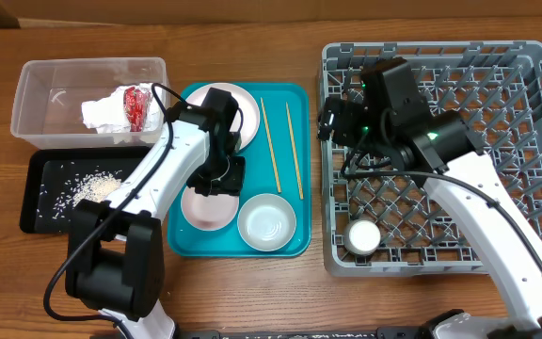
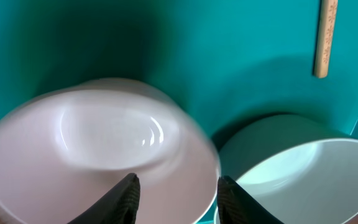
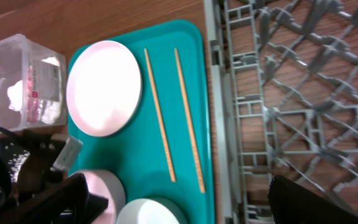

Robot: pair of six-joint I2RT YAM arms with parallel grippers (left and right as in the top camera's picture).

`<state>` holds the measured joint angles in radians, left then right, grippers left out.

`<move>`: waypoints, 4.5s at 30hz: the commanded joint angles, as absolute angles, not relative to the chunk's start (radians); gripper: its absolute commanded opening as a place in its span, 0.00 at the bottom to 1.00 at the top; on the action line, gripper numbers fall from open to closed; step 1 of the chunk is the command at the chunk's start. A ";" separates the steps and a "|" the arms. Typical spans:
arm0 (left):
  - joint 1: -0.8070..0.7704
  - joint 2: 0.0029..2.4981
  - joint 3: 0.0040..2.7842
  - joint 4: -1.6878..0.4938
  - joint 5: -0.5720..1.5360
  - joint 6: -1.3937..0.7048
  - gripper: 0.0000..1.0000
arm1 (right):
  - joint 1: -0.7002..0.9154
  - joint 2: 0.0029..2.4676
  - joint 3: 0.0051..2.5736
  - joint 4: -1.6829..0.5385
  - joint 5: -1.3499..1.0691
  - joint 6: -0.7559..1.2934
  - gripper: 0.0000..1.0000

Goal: Sort waste into correct bins and load items into the dishwasher
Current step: 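Set the empty pink bowl back on the teal tray, release, then reach the right gripper to the pink bowl and grasp its rim, then lift the pink bowl with the right gripper and move it over the rack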

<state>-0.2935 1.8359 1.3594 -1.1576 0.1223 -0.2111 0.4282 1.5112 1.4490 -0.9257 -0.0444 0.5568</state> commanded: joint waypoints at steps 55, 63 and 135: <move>0.209 1.739 1.952 -1.342 0.221 -0.135 1.00 | 0.851 2.049 1.461 -0.561 -0.196 0.629 0.31; 0.209 1.739 1.952 -1.342 0.221 -0.135 1.00 | 0.852 2.067 1.467 -0.570 -0.192 0.656 0.04; 0.209 1.739 1.952 -1.342 0.221 -0.135 1.00 | 0.473 2.039 1.497 -0.431 1.187 -0.004 0.04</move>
<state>0.2054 1.7576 1.9316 -1.3430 0.2096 -0.1467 0.4664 2.0190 1.4868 -0.4255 1.2018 -0.0021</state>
